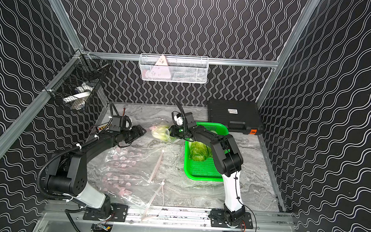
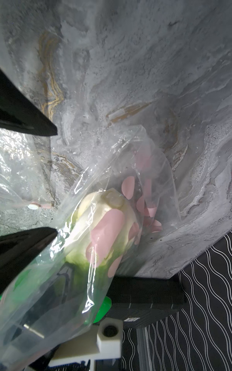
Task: Open the zip-top bag and take out the chinese cabbages
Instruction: Pick up the Chinese cabbage from the zipper food storage bag.
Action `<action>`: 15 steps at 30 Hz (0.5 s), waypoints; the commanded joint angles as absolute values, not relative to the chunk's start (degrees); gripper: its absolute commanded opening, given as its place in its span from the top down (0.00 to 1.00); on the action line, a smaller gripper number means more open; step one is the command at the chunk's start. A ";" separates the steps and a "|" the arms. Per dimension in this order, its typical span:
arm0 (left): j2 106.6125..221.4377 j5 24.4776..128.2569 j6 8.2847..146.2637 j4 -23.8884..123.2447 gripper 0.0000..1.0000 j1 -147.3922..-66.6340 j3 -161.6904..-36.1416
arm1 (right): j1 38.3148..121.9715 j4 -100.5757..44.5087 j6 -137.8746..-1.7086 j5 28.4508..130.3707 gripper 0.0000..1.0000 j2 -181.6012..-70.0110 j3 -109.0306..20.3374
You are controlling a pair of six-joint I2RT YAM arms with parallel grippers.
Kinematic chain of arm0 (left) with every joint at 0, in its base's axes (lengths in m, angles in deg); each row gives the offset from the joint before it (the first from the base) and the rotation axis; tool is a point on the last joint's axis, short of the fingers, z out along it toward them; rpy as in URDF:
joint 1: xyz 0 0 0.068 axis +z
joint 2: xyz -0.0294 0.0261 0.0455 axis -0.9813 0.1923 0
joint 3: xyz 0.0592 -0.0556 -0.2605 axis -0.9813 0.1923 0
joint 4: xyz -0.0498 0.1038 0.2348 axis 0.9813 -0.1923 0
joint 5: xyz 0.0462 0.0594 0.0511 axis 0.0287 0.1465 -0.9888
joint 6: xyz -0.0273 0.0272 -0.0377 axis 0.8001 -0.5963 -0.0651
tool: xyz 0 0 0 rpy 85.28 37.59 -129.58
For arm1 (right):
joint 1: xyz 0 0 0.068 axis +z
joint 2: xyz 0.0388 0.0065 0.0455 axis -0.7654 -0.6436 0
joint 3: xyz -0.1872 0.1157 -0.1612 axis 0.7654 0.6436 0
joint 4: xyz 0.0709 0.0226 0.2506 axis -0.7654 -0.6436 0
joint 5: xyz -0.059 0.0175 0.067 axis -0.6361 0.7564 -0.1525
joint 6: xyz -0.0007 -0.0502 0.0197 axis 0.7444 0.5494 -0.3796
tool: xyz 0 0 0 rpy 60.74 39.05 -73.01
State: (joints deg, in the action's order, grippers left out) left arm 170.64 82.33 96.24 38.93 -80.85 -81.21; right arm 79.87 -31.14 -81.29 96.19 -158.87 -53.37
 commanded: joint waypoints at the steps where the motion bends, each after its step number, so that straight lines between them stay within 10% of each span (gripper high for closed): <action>1: 170.57 81.01 94.74 38.28 0.24 -81.20 -82.56 | 79.83 -32.40 -80.95 91.60 0.62 -157.46 -52.90; 8: 173.04 85.20 97.40 41.39 0.01 -83.58 -83.99 | 79.84 -37.92 -74.05 93.52 0.62 -156.85 -54.79; 15: 180.15 93.49 115.39 62.30 0.01 -84.36 -79.18 | 79.65 -36.48 -73.67 101.56 0.80 -158.42 -55.80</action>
